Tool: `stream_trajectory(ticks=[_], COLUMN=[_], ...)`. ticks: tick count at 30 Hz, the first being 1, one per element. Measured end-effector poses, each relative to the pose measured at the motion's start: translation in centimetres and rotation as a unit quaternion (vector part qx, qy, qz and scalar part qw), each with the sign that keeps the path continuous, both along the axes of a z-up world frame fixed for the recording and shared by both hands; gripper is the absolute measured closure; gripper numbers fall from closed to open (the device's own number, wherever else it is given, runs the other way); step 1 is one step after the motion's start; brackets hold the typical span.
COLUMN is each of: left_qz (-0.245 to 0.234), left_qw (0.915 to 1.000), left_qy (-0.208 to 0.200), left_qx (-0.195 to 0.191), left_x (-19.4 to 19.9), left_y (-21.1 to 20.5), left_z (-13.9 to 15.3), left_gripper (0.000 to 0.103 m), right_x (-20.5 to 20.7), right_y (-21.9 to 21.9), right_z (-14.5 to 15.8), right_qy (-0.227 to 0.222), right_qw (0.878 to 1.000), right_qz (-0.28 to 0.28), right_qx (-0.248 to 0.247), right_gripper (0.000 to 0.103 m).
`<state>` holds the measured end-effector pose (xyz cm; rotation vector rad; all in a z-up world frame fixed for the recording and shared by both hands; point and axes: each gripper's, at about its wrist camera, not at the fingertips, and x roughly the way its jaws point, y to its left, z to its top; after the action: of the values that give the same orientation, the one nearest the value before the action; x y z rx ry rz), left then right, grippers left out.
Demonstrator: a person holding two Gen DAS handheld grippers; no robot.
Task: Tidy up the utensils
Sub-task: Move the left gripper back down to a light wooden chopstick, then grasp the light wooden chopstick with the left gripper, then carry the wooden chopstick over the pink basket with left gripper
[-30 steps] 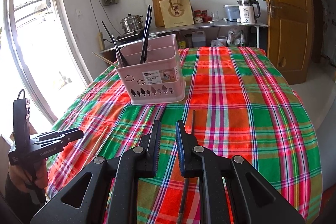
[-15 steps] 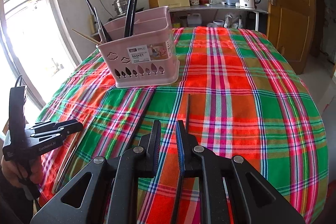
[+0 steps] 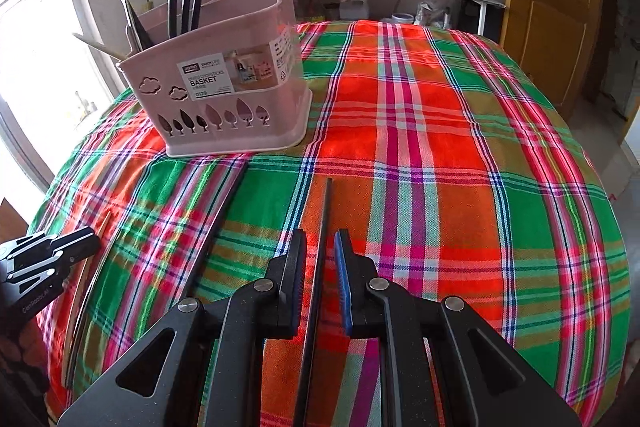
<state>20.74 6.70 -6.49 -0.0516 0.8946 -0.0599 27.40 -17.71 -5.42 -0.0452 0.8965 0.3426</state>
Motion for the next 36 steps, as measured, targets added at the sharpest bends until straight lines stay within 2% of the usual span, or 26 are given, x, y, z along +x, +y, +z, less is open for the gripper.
stream_trajectory(ticks=[10,12,18,26,36], left_qz=[-0.008,-0.008,-0.013,-0.031,-0.034], left_qw=[0.9999,1.0000,0.9999,0.9982,0.9917], left_qy=[0.002,0.004,0.003,-0.045,-0.120], left_qx=[0.007,0.004,-0.009,-0.025,-0.031], left_x=[0.8,1.1,1.0,-0.3,-2.1], left_y=[0.1,0.1,0.3,-0.3,0.6], left_z=[-0.1,0.0,0.7,5.3,12.2], left_gripper=[0.095,0.096,0.099,0.099,0.099], right_x=[1.5,1.6,0.8,-1.9,-4.6], right_y=[1.1,1.0,0.7,0.6,-1.0], right_z=[-0.7,-0.7,0.5,5.6,12.3], right_qy=[0.011,0.014,0.006,-0.055,-0.138], right_qw=[1.000,1.000,1.000,0.997,0.987], right_qz=[0.013,0.012,0.017,0.033,0.027], right_qx=[-0.025,-0.023,0.001,0.035,0.077], right_gripper=[0.089,0.097,0.098,0.098,0.098])
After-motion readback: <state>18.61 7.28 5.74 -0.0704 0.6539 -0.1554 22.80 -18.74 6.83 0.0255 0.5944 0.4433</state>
